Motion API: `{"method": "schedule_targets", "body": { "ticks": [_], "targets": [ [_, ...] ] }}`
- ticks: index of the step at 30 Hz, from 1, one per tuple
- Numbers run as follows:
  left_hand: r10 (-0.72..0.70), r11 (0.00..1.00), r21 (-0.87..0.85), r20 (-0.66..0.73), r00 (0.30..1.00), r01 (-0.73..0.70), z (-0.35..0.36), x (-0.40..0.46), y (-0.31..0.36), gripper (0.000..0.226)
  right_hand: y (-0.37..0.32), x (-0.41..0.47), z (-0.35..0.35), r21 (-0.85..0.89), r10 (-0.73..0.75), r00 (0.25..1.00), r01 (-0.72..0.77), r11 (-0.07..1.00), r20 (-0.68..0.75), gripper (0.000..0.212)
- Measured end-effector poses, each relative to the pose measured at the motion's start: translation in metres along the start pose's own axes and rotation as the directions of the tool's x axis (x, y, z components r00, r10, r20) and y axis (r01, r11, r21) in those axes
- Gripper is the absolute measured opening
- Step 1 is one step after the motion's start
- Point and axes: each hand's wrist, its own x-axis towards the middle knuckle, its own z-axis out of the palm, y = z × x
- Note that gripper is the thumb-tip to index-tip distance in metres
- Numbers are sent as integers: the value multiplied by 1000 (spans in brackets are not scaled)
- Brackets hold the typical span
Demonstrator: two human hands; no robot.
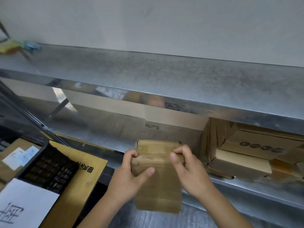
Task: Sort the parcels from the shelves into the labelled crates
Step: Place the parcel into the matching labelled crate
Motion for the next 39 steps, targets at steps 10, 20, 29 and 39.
{"method": "schedule_targets", "body": {
  "ticks": [10, 20, 29, 39],
  "targets": [
    [48, 998, 45, -284, 958, -36, -85, -60, 15, 70, -73, -6, 8, 194, -139, 983, 114, 974, 117, 113],
    [11, 998, 65, -357, 934, 14, -123, -101, -3, 41, -113, 6, 53, 204, -330, 928, 295, 934, 170, 35],
    [-69, 982, 139, -357, 932, 126, -157, -127, -21, 54, -136, -3, 94, 119, -493, 815, 481, 868, 304, 68],
    [-49, 972, 187, -424, 904, 141, -242, -168, -58, 77, -242, -13, 163, 12, -638, 667, 688, 726, 383, 55]
  ]
}}
